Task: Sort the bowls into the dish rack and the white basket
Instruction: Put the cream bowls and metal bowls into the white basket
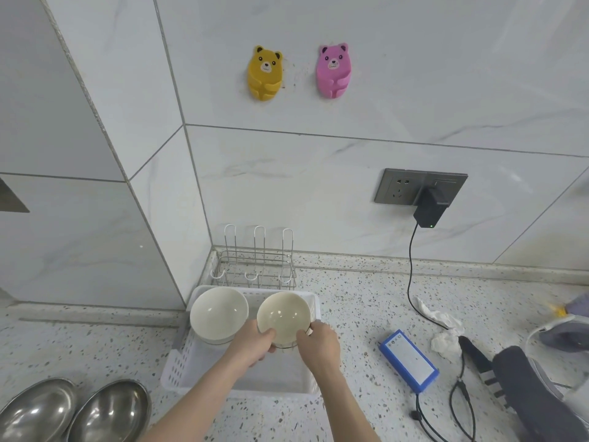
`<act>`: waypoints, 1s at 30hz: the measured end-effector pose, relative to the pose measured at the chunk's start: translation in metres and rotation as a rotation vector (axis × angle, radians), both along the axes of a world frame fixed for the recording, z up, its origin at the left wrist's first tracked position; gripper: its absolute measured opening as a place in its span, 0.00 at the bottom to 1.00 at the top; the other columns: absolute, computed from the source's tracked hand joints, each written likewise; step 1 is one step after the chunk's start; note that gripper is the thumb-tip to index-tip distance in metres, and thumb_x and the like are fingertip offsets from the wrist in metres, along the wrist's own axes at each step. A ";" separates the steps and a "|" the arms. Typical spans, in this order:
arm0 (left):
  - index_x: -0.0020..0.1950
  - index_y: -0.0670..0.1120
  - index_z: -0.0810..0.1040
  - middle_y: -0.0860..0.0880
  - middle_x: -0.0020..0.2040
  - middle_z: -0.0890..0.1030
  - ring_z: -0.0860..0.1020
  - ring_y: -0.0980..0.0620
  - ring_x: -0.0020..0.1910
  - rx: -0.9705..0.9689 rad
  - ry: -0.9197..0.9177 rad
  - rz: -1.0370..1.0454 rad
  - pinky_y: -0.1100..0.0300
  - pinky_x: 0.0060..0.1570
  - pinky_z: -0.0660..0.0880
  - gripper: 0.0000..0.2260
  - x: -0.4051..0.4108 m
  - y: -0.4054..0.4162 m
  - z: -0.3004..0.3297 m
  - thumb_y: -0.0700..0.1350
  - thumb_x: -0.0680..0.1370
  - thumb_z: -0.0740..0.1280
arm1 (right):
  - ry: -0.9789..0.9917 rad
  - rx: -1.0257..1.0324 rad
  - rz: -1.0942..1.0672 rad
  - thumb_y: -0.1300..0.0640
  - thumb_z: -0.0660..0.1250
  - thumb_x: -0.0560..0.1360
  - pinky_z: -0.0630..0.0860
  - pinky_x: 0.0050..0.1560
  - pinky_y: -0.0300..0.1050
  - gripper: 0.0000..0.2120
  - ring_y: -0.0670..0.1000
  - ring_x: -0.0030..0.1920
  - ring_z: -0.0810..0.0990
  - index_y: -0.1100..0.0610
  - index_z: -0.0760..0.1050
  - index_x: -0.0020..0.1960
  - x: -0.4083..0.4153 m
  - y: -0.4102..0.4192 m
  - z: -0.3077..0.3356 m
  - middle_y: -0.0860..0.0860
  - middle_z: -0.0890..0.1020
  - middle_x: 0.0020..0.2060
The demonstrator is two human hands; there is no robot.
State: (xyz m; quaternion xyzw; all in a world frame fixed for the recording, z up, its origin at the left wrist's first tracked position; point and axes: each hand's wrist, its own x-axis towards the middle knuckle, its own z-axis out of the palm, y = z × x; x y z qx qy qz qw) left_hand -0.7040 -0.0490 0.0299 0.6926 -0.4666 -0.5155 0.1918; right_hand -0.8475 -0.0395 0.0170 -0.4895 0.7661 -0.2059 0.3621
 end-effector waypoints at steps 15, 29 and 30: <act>0.59 0.45 0.77 0.46 0.45 0.86 0.65 0.57 0.23 -0.046 0.216 0.288 0.66 0.21 0.61 0.09 0.065 0.123 0.007 0.45 0.81 0.65 | -0.252 -0.027 -0.029 0.57 0.62 0.77 0.71 0.30 0.40 0.16 0.40 0.23 0.71 0.53 0.75 0.64 0.010 0.096 0.005 0.45 0.85 0.37; 0.60 0.46 0.72 0.42 0.46 0.83 0.65 0.54 0.25 0.175 0.453 0.761 0.67 0.16 0.57 0.15 0.156 0.196 -0.046 0.56 0.81 0.62 | -0.231 0.119 -0.099 0.48 0.64 0.77 0.77 0.40 0.45 0.14 0.52 0.39 0.82 0.52 0.76 0.59 0.015 0.205 -0.017 0.48 0.85 0.33; 0.61 0.49 0.71 0.43 0.46 0.83 0.66 0.54 0.26 0.175 0.440 0.778 0.67 0.16 0.58 0.14 0.161 0.196 -0.047 0.56 0.81 0.63 | -0.225 0.150 -0.100 0.47 0.64 0.77 0.78 0.42 0.45 0.13 0.50 0.38 0.82 0.52 0.76 0.58 0.015 0.211 -0.017 0.49 0.85 0.33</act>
